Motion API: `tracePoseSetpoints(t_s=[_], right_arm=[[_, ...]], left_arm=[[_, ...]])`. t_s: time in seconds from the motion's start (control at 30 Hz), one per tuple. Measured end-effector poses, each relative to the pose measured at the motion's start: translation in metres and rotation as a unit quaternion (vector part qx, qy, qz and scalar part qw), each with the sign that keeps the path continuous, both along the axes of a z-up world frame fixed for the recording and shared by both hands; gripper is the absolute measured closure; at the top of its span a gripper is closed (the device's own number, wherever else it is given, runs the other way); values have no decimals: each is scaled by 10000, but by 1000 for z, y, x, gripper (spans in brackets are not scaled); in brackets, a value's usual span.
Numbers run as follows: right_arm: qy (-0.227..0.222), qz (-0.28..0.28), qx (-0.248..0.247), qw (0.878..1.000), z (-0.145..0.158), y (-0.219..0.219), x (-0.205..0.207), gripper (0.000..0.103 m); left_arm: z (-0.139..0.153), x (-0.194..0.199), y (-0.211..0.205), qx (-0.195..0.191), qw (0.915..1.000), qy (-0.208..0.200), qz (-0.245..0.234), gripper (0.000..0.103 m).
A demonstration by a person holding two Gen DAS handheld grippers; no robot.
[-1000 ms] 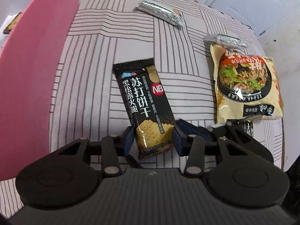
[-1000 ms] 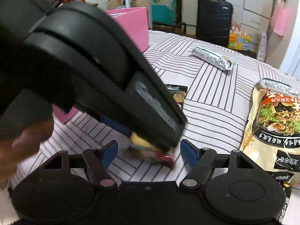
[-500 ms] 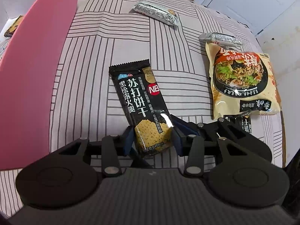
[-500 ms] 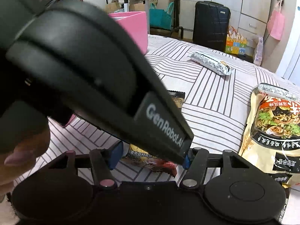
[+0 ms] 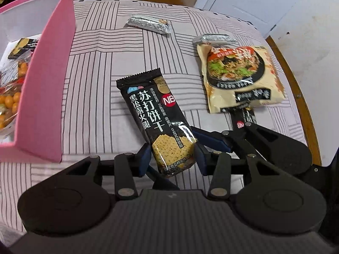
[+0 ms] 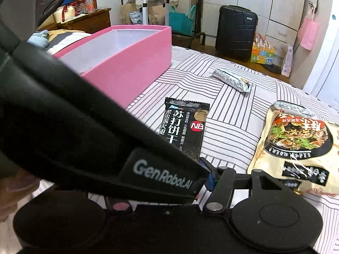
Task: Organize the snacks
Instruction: 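Close the left gripper on the cracker pack and lift it, then carry the cracker pack into the pink box and open the left gripper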
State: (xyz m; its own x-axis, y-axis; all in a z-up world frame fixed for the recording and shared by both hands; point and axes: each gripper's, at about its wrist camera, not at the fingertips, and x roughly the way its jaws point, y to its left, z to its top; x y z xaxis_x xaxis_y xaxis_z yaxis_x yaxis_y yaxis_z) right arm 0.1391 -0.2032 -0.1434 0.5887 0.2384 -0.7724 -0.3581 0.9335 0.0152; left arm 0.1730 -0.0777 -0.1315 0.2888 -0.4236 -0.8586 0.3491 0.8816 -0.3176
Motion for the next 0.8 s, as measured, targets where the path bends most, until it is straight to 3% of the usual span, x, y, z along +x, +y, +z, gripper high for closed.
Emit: tracePoseSetpoints(t_s=[0.2, 0.33, 0.6, 0.8], right_arm=[[-111, 65, -57, 9999, 30, 3, -16, 39], [-207, 182, -68, 9996, 52, 2, -28, 47], [-667, 351, -73, 9971, 75, 16, -42, 50], [-868, 475, -45, 9951, 94, 41, -52, 50]], left_arm=[[28, -26, 7, -110, 9997, -89, -217, 60], [48, -40, 16, 4, 9996, -160, -252, 61], [75, -57, 46, -250, 9993, -251, -97, 61], [102, -62, 67, -221, 9988, -445, 19, 61]])
